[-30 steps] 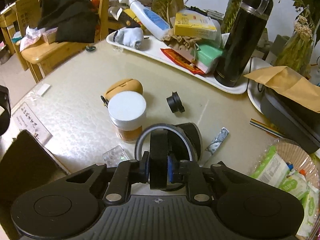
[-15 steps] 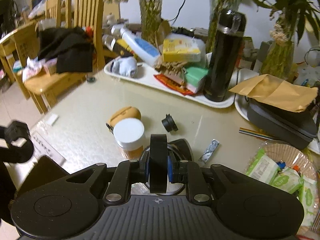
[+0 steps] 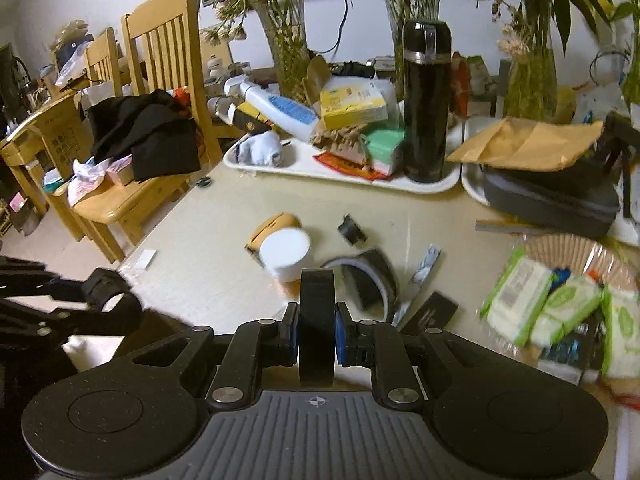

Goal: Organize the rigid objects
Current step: 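Lower the tape roll into the box and open the right gripper while the left carries the cap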

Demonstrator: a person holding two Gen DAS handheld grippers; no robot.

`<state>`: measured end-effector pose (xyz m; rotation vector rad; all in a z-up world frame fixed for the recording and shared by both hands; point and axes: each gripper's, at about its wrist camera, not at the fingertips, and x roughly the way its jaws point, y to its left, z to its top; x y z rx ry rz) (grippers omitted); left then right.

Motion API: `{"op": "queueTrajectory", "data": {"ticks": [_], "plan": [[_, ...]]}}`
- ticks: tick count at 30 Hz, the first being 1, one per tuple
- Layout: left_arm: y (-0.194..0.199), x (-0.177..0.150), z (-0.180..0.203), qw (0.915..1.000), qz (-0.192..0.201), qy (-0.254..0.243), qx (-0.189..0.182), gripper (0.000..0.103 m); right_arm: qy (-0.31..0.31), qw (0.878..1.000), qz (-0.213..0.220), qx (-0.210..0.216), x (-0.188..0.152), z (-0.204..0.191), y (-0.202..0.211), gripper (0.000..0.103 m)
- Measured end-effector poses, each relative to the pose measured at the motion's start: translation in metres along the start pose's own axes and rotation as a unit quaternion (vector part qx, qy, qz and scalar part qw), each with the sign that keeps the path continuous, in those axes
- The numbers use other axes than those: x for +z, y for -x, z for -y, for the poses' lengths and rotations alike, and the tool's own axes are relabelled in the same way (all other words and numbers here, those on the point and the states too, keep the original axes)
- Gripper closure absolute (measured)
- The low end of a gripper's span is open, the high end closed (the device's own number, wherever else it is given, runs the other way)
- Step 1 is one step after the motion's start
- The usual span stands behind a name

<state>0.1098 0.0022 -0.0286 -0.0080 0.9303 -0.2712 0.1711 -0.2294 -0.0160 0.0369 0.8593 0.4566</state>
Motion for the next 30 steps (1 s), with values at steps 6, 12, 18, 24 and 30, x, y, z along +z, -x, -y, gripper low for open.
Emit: {"op": "queueTrajectory", "data": {"ticks": [6,12,18,24,30], "plan": [[-0.012,-0.007,0.001,0.9995,-0.026,0.018,-0.005,0.059,-0.010,1.000,-0.018,-0.004,-0.019,-0.004,0.011,0.083],[-0.028,-0.014,0.003,0.9985,-0.047,0.027,-0.003,0.059,-0.038,0.998,-0.048,-0.016,-0.034,0.000,0.010,0.083],[-0.048,-0.015,0.005,0.9973,-0.068,0.024,0.014,0.059,-0.045,0.996,-0.078,-0.021,-0.042,0.000,0.001,0.083],[-0.056,-0.016,0.004,0.9967,-0.070,0.026,0.032,0.059,-0.025,0.993,-0.100,-0.062,-0.046,-0.006,-0.010,0.082],[-0.051,-0.013,0.004,0.9969,-0.065,0.030,0.034,0.055,-0.014,0.998,-0.061,0.000,-0.039,-0.016,0.002,0.048]]}}
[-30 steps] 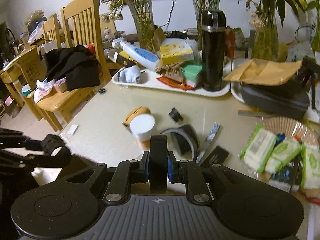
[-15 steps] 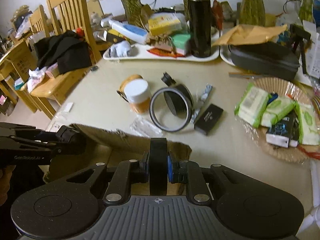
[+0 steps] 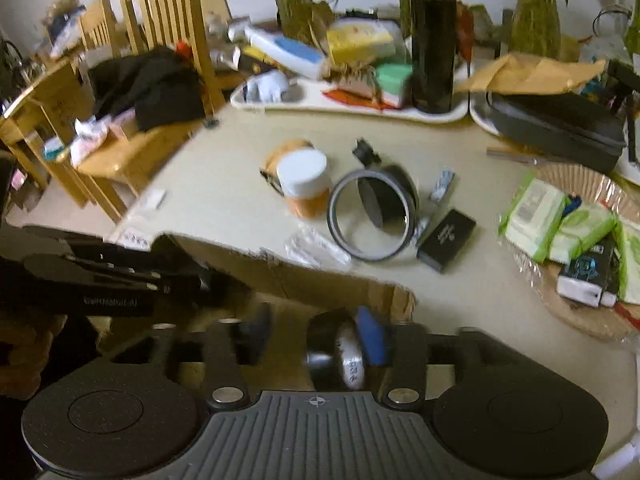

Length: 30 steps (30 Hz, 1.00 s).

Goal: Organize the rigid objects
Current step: 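Lower the tape roll into the box and open the right gripper while the left carries the cap, then lower the black cap into the box and open the left gripper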

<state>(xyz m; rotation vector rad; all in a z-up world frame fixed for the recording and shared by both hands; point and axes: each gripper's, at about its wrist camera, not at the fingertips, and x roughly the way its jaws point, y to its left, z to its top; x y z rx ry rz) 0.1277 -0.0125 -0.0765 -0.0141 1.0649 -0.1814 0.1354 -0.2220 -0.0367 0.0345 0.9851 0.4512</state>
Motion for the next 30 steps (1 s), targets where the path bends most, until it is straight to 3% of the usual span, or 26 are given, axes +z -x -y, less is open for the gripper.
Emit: {"op": "queueTrajectory", "data": {"ticks": [5,7,9,11,18,30], "plan": [[0.012,-0.001,-0.002,1.0000,0.009,-0.001,-0.004,0.055,-0.021,1.000,0.001,-0.004,0.002,0.008,0.000,0.043],[0.017,-0.003,-0.002,0.9999,0.012,-0.001,-0.005,0.055,-0.020,1.000,0.003,-0.010,0.002,0.008,0.000,0.036],[0.023,-0.004,-0.002,0.9999,0.015,-0.001,-0.004,0.055,-0.021,1.000,0.008,-0.014,0.002,0.009,0.001,0.018],[0.027,-0.006,-0.001,0.9998,0.019,-0.005,-0.004,0.055,-0.024,1.000,0.012,-0.014,0.002,0.010,0.001,0.011],[0.041,-0.011,0.000,0.9995,0.029,-0.014,-0.008,0.054,-0.054,0.998,0.009,-0.033,0.005,0.019,-0.001,0.000],[0.052,-0.017,-0.009,0.9991,0.041,-0.005,-0.011,0.054,-0.102,0.988,0.043,-0.111,0.000,0.039,-0.001,0.000]]}}
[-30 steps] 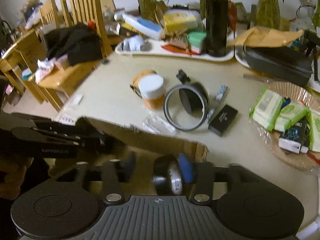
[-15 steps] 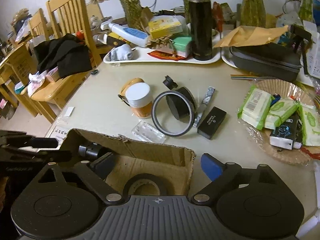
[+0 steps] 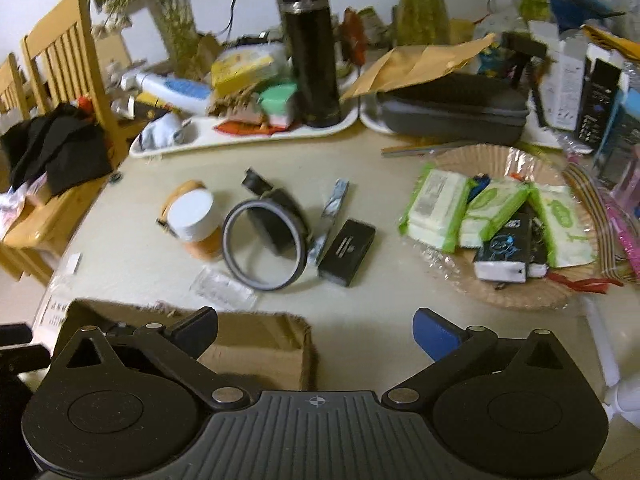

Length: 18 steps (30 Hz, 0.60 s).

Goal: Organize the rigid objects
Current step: 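Lower the black cap into the box and open the left gripper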

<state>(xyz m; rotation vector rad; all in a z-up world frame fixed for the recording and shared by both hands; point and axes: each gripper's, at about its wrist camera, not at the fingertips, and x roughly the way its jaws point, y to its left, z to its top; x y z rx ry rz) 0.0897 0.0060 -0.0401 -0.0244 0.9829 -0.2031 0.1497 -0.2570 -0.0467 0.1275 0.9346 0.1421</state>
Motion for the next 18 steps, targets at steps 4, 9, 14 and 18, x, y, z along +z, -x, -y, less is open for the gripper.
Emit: {"op": "queueTrajectory", "data": {"ticks": [4,9,14,18], "plan": [[0.002,-0.002,0.000,1.0000,0.008,-0.003,0.000,0.047,-0.002,1.000,0.004,-0.020,0.001,0.003,-0.002,0.000],[0.008,-0.007,-0.002,0.9992,0.038,0.005,-0.011,0.034,-0.007,1.000,-0.003,-0.014,0.006,0.009,-0.009,0.000],[0.005,-0.007,-0.001,0.9992,0.038,0.007,-0.015,0.034,0.028,0.999,-0.023,-0.019,0.013,0.000,-0.021,0.000],[0.003,-0.007,0.000,0.9992,0.037,0.006,-0.016,0.034,0.038,0.999,-0.025,-0.001,0.019,-0.004,-0.027,0.000]]}}
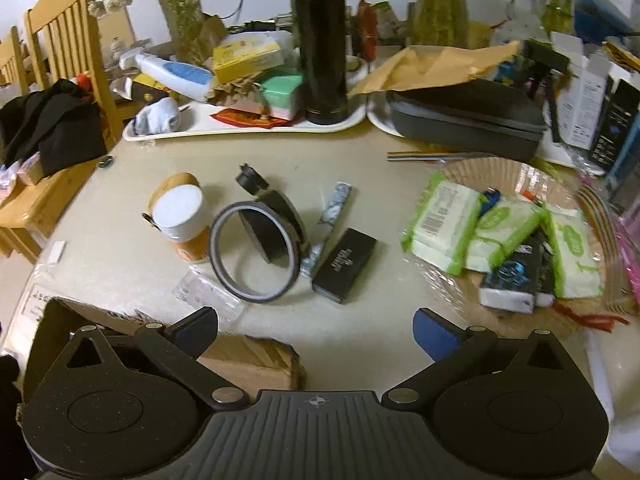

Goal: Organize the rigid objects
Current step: 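Lower the black cap into the box and open the left gripper, then move the right gripper to the amber transparent tape ring and close on it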

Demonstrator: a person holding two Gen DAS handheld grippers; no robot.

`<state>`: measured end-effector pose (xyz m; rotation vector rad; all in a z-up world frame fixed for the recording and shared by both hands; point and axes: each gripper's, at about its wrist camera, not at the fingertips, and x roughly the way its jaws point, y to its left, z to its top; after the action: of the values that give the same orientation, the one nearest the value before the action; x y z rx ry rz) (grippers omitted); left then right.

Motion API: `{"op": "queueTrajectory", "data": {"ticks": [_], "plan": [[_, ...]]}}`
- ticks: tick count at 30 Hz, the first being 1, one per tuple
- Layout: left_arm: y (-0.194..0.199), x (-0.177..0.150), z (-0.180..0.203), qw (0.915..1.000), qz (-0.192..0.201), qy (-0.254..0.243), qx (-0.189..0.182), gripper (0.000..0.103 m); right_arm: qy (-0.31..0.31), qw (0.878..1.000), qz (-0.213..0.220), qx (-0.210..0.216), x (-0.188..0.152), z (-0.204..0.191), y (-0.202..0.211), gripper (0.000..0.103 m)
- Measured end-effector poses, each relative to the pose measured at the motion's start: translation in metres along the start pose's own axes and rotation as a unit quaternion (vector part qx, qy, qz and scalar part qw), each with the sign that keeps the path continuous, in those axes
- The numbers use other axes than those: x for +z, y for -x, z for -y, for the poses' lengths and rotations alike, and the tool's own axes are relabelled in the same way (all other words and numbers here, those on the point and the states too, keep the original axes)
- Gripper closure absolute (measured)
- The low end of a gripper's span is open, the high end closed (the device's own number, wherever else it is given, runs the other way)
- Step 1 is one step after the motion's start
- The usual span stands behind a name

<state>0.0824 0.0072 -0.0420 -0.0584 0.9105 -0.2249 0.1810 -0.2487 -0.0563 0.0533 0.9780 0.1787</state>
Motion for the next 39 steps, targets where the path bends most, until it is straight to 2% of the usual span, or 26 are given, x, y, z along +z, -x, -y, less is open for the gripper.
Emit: {"op": "queueTrajectory", "data": {"ticks": [7,13,21,25,27,31,33,37,39], "plan": [[-0.002,0.002,-0.001,1.0000,0.003,-0.005,-0.003,0.034,0.016,1.000,0.000,0.013,0.013,-0.008,-0.013,0.000],[-0.002,0.004,-0.005,1.0000,0.005,0.004,0.002,0.034,0.015,0.999,0.001,0.044,0.021,-0.011,-0.022,0.000],[-0.005,0.004,-0.006,1.0000,0.002,0.007,-0.001,0.034,0.015,0.999,0.005,0.031,0.026,-0.004,-0.034,0.000],[-0.008,0.002,-0.005,1.0000,-0.002,0.006,-0.001,0.034,0.016,0.999,0.013,0.040,0.028,-0.004,-0.038,0.001],[-0.009,0.002,-0.005,1.0000,-0.003,0.007,0.000,0.034,0.030,0.999,0.014,0.031,0.028,-0.008,-0.043,0.011],[-0.010,0.001,-0.007,1.0000,-0.003,0.009,0.001,0.034,0.057,0.998,0.007,0.017,0.025,-0.017,-0.056,0.022],[-0.010,0.002,-0.008,0.9999,-0.003,0.010,0.001,0.034,0.068,0.998,0.005,0.009,0.024,-0.021,-0.061,0.030],[-0.010,0.002,-0.010,0.9999,-0.002,0.013,0.004,0.034,0.074,0.997,0.002,-0.002,0.023,-0.023,-0.070,0.043],[-0.011,0.002,-0.012,0.9999,-0.002,0.015,0.005,0.034,0.068,0.998,-0.003,-0.004,0.023,-0.021,-0.074,0.053]]}}
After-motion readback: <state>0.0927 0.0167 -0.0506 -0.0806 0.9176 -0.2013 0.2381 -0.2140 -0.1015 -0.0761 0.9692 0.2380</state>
